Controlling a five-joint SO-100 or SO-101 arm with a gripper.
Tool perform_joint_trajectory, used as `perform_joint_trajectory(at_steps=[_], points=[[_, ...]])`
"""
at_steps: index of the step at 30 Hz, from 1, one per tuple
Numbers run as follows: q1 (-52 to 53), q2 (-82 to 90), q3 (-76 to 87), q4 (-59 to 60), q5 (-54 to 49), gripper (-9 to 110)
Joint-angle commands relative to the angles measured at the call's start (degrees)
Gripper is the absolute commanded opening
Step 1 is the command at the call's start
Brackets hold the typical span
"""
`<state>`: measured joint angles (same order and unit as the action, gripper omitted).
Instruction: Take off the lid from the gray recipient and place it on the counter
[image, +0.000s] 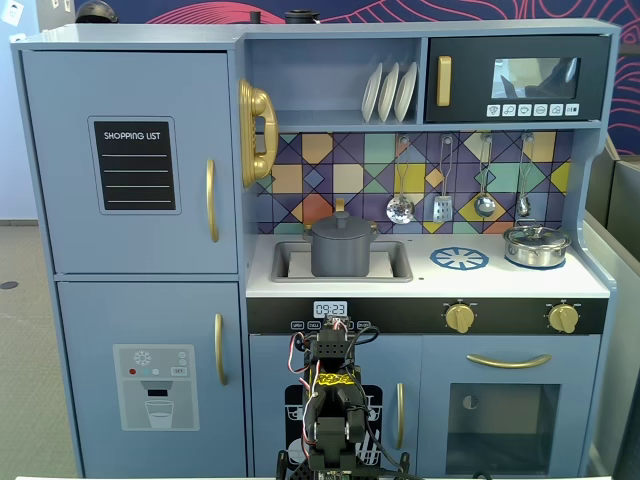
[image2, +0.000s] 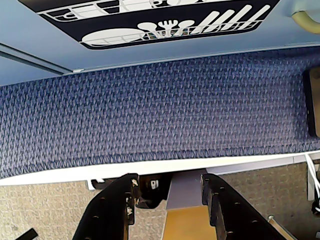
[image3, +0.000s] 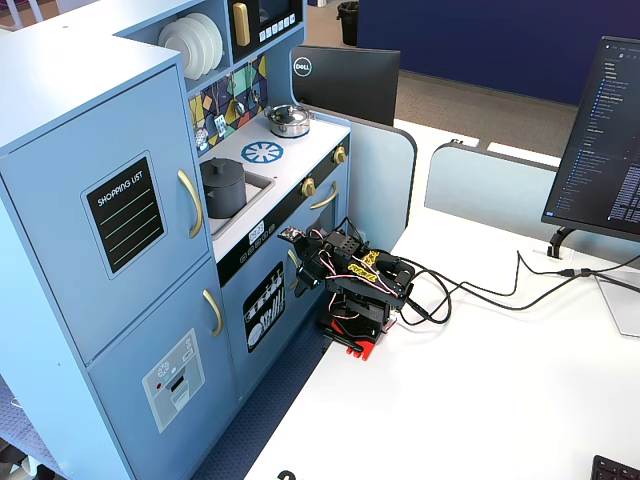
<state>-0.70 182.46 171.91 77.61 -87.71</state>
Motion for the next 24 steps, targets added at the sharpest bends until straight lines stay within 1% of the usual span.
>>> perform_joint_trajectory(at_steps=[1, 12, 17, 20, 22, 24], points=[[1.8, -0.4, 0.1, 10.1, -0.6, 0], [1.9, -0.4, 0.1, 9.8, -0.7, 0], [3.2, -0.4, -4.7, 1.8, 0.4, 0], [4.2, -3.7, -12.7, -3.2, -4.3, 0], [4.6, -6.9, -19.3, -8.5, -3.4, 0], [4.8, -9.1, -25.0, -16.4, -4.6, 0]])
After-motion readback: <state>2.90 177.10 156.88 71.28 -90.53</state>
